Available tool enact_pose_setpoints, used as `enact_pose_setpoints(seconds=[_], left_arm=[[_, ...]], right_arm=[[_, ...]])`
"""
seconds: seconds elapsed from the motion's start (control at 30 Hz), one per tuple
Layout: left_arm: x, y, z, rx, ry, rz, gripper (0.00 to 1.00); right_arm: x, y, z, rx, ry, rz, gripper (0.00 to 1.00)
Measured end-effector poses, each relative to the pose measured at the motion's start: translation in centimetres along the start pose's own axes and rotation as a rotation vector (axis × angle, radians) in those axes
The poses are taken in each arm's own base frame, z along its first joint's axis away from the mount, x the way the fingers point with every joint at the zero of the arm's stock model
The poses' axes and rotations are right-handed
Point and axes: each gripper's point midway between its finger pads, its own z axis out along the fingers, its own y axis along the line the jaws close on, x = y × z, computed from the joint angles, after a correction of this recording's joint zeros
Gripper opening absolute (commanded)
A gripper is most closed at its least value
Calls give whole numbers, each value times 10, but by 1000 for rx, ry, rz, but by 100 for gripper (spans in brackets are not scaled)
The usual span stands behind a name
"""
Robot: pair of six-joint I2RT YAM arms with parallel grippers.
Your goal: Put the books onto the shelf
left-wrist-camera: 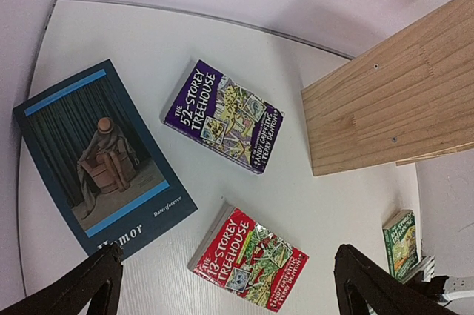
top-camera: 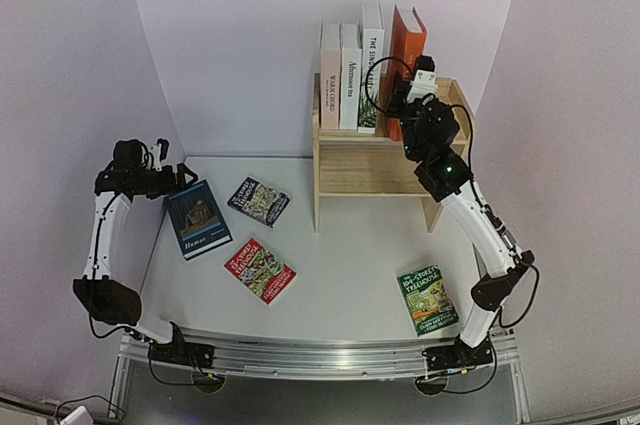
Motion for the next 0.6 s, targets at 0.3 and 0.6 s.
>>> enact_pose_setpoints(seconds=[0.3,0.6], left_arm=[[1,0,0,0,0,0,100],[1,0,0,0,-1,1,100]], right_arm=[[29,11,1,-48,77,-9,57],[37,7,-11,-75,127,-12,59]])
